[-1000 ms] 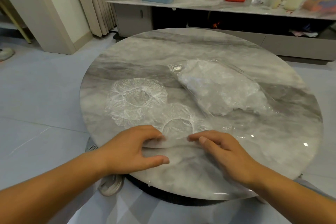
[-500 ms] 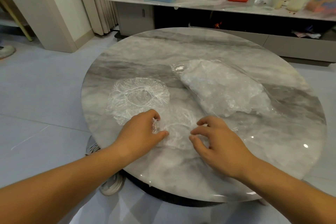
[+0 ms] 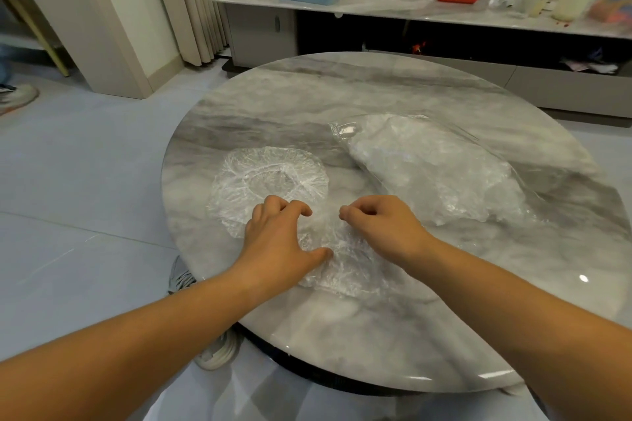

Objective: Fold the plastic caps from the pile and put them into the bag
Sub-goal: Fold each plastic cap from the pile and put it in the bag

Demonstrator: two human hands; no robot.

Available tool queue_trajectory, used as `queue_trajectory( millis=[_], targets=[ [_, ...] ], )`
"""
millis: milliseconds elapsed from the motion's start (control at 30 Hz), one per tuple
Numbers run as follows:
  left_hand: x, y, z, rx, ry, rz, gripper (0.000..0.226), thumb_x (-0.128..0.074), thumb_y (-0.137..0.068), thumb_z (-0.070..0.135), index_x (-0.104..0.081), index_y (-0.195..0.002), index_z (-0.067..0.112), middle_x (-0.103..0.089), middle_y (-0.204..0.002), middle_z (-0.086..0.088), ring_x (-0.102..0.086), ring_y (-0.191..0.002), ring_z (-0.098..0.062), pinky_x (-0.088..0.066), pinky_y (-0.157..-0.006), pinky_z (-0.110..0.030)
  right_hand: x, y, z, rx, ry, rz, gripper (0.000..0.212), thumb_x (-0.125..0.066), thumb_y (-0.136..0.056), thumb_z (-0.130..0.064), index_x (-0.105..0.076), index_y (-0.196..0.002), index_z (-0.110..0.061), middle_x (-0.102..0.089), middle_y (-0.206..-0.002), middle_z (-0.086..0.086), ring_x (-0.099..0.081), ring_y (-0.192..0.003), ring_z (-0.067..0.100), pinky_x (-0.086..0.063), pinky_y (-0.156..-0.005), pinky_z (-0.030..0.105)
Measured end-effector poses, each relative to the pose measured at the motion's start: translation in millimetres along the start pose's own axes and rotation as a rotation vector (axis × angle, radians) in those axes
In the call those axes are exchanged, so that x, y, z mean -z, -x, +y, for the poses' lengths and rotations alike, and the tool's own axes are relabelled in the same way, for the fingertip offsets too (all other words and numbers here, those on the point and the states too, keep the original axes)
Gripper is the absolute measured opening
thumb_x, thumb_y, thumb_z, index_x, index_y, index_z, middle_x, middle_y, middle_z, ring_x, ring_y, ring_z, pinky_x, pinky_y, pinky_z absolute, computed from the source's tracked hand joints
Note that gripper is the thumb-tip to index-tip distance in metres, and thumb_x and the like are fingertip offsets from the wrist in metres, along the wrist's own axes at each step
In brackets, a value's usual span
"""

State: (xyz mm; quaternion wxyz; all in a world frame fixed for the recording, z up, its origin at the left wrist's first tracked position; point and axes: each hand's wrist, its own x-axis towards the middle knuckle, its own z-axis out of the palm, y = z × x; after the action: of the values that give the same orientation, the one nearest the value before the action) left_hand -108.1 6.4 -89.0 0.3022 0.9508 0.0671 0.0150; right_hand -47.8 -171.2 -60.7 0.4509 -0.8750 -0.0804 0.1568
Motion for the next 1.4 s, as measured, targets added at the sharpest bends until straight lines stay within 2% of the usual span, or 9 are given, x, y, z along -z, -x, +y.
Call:
queue_trajectory(
  millis=[100,200,267,400,600,767,1000,1200,1400],
  targets=[
    [0,0,-1,0.015,-0.013,-0.020,0.073,-0.080,-0.072,0.058,-0.046,-0.132,0.034,-0.033,-0.124,0.011,-0.032,-0.123,-0.012,-0.033,-0.110,-0.035,4,4,-3,0.033,-0.157,0.038,0.018,-0.068,-0.096,-0.026,-0.075,-0.092,-0.010,-0.071,-0.074,-0.001,-0.054,-0.049,-0.004,-0.041,-0.049,0.010],
    [-1,2,-4,0.024,-0.022,-0.029,0.076,-0.079,-0.073,0.058,-0.044,-0.135,0.033,-0.035,-0.127,0.010,-0.032,-0.125,-0.013,-0.034,-0.110,-0.035,6,12,-5,0.079,-0.261,-0.001,0.007,-0.072,-0.093,-0.022,-0.076,-0.091,-0.017,-0.077,-0.084,0.003,-0.074,-0.081,0.009,-0.059,-0.077,0.024],
    [-1,3,-5,0.015,-0.027,-0.030,0.078,-0.079,-0.073,0.059,-0.043,-0.137,0.033,-0.037,-0.129,0.010,-0.033,-0.126,-0.014,-0.035,-0.109,-0.036,7,19,-3,0.126,-0.258,-0.020,0.004,-0.073,-0.092,-0.019,-0.077,-0.092,-0.018,-0.077,-0.086,0.003,-0.075,-0.089,0.019,-0.059,-0.091,0.038],
    [10,3,-6,-0.032,0.019,-0.110,0.085,-0.083,-0.068,0.060,-0.042,-0.139,0.037,-0.038,-0.127,0.012,-0.036,-0.126,-0.012,-0.039,-0.108,-0.035,8,37,2,0.215,-0.176,-0.109,0.007,-0.070,-0.094,-0.019,-0.077,-0.097,-0.018,-0.077,-0.093,0.000,-0.073,-0.093,0.017,-0.057,-0.093,0.039],
    [38,1,-12,-0.136,0.111,-0.347,0.073,-0.090,-0.062,0.050,-0.056,-0.127,0.042,-0.051,-0.120,0.018,-0.051,-0.110,0.001,-0.041,-0.085,-0.008,4,65,20,0.350,0.136,-0.281,0.017,-0.060,-0.098,-0.029,-0.075,-0.107,-0.030,-0.073,-0.104,-0.017,-0.065,-0.104,0.000,-0.051,-0.094,0.026],
    [38,2,-4,-0.077,0.226,-0.380,0.057,-0.071,-0.063,0.071,-0.068,-0.108,0.037,-0.065,-0.098,0.010,-0.059,-0.084,-0.001,-0.048,-0.079,-0.014,-1,87,35,0.639,0.375,-0.313,0.028,-0.054,-0.095,-0.035,-0.073,-0.110,-0.021,-0.071,-0.106,-0.011,-0.063,-0.108,0.007,-0.047,-0.094,0.029],
    [19,4,-3,-0.087,-0.091,-0.270,0.054,-0.071,-0.071,0.074,-0.061,-0.110,0.037,-0.046,-0.103,0.015,-0.051,-0.098,-0.004,-0.049,-0.092,-0.029,-3,99,57,0.737,0.395,-0.280,0.028,-0.061,-0.093,-0.029,-0.072,-0.116,-0.016,-0.069,-0.119,-0.006,-0.060,-0.120,0.011,-0.047,-0.100,0.033],
    [14,6,0,-0.079,-0.221,-0.225,0.045,-0.072,-0.072,0.070,-0.057,-0.091,0.032,-0.049,-0.095,0.012,-0.051,-0.089,-0.009,-0.046,-0.078,-0.028,0,98,61,0.766,0.420,-0.258,0.034,-0.061,-0.093,-0.030,-0.066,-0.125,-0.016,-0.062,-0.120,-0.001,-0.058,-0.110,0.015,-0.050,-0.088,0.034],
    [12,11,10,-0.075,-0.379,-0.224,0.046,-0.061,-0.082,0.071,-0.047,-0.078,0.027,-0.055,-0.078,0.010,-0.052,-0.072,-0.009,-0.039,-0.062,-0.029,0,96,65,0.710,0.541,-0.235,0.048,-0.054,-0.098,-0.042,-0.052,-0.141,-0.021,-0.043,-0.148,-0.003,-0.047,-0.128,0.012,-0.045,-0.103,0.030]
  ],
)
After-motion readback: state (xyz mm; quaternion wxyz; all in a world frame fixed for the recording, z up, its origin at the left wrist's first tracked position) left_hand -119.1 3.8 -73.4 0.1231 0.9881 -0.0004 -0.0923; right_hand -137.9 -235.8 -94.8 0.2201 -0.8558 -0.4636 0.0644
